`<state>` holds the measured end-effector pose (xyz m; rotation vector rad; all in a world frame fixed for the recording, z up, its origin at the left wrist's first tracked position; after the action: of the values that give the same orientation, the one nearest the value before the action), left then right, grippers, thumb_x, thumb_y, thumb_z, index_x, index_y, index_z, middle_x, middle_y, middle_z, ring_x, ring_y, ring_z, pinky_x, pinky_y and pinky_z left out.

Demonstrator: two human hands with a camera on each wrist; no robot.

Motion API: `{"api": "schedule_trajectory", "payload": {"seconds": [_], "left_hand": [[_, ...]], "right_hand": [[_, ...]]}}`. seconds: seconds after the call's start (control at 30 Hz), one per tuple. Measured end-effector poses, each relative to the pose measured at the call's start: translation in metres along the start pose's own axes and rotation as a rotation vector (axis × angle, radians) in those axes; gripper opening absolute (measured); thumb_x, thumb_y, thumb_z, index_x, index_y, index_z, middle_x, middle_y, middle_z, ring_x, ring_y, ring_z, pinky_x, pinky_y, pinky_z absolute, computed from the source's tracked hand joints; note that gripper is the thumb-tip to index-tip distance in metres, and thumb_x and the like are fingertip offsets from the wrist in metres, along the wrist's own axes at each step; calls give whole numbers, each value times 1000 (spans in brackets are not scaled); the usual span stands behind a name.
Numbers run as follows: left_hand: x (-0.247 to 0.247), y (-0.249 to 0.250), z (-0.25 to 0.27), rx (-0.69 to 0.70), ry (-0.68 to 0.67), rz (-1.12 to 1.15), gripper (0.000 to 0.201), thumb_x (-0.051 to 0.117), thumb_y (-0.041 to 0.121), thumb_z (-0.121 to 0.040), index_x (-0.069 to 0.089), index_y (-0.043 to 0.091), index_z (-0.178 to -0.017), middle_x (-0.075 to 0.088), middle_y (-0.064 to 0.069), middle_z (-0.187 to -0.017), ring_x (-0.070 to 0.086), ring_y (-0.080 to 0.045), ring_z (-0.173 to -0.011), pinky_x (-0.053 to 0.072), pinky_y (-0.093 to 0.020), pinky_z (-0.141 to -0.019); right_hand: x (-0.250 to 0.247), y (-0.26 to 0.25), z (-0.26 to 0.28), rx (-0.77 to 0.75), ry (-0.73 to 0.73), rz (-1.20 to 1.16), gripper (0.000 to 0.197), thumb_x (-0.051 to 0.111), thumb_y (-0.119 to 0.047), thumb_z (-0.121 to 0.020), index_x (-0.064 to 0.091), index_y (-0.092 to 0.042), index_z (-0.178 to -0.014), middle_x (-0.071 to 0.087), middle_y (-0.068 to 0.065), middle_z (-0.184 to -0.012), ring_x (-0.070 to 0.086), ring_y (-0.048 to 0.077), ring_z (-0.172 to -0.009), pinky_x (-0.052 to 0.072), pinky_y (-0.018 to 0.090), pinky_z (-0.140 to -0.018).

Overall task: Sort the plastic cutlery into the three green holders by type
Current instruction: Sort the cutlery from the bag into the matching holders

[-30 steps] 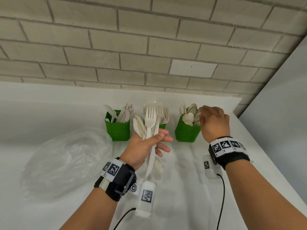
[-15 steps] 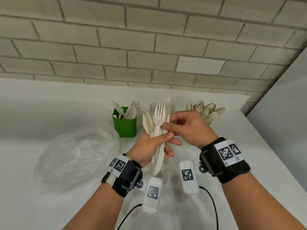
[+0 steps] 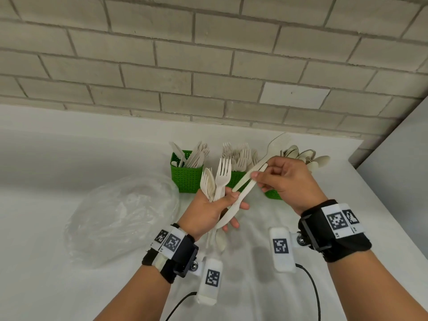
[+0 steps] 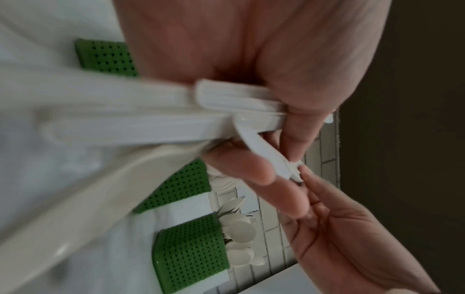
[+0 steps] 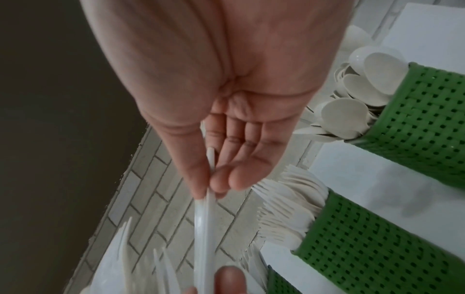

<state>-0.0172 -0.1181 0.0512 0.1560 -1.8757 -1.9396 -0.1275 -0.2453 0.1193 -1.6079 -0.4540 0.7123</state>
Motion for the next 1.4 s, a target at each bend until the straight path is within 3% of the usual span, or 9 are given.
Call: {"api": "schedule_trajectory", "payload": {"seconds": [0.17, 0.23, 0.33, 0.5, 0.7, 0.87, 1.07, 1.2, 1.4], "left_hand": [[-8, 4, -1, 33, 18, -51, 19, 57, 27, -95, 67, 14, -105, 75, -10, -96, 71, -35, -69, 52, -33, -52], [-13, 2, -5, 53, 56, -38, 19, 57, 22, -96, 67, 8, -104, 75, -12, -95, 71, -39, -73, 56, -35, -54], [-29, -1, -4, 55, 179, 23, 12, 57, 16, -95, 66, 7, -97, 75, -12, -88, 69, -30, -56, 51, -27, -45], [-77, 9, -1, 127, 433, 313, 13, 54, 16, -97, 64, 7, -99, 75, -11, -92, 69, -23, -57, 51, -25, -44], [-96, 35, 2, 197, 416, 406, 13, 52, 16, -96, 64, 10, -95, 75, -10, -91, 70, -19, -61, 52, -23, -45], [-107, 35, 3, 187, 430, 459, 14, 55, 17, -94, 63, 7, -99, 73, -13, -94, 68, -19, -57, 51, -24, -45], [-119, 36, 4, 190, 435, 475, 20, 57, 18, -91, 63, 3, -102, 73, -15, -91, 68, -20, -57, 51, -24, -44], [-124, 35, 4, 175, 423, 471, 26, 61, 24, -84, 65, 4, -100, 72, -16, -92, 68, -20, -58, 52, -25, -45], [-125, 29, 3, 142, 399, 458, 23, 59, 20, -88, 65, 2, -100, 73, -14, -86, 67, -19, -56, 53, -24, -45]], "right_hand": [[12, 1, -1, 32, -77, 60, 13, 73, 1, -79, 66, 11, -82, 61, 17, -64, 59, 17, -54, 52, 25, -54], [21, 0, -1, 18, -125, 123, 8, 73, 0, -81, 69, 7, -80, 64, 20, -65, 61, 20, -57, 55, 28, -58], [21, -5, -4, 14, -103, 100, 4, 72, 5, -79, 70, 2, -79, 67, 18, -65, 65, 19, -56, 58, 26, -58], [0, -12, -14, 79, 117, -380, 13, 63, 14, -79, 57, 2, -79, 71, 15, -70, 72, 23, -65, 61, 27, -65], [70, 12, -13, 289, -122, -424, 19, 51, 11, -90, 63, 4, -102, 67, 19, -85, 70, 26, -80, 60, 33, -77], [102, 12, -35, 256, 11, -460, 15, 53, -1, -95, 63, -12, -94, 64, 6, -89, 62, 23, -90, 49, 31, -83], [122, -14, -80, -163, 91, 230, 2, 68, -9, -83, 66, -10, -83, 72, 1, -84, 68, 15, -80, 55, 33, -78], [131, -5, -103, -116, 37, 356, 23, 72, -11, -76, 59, -27, -66, 68, -4, -74, 66, 16, -74, 56, 35, -77], [126, 8, -111, -77, 77, 344, 13, 76, -13, -75, 66, -21, -78, 66, -5, -74, 61, 12, -68, 49, 28, -68]]}}
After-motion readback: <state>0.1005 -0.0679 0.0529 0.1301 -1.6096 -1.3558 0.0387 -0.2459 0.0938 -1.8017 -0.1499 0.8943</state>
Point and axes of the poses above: each hand's wrist, its own z-axis away from the middle knuckle, its own x-axis out of the palm, y = z × x, the point moved 5 cm from there along -z, towards the middle knuckle
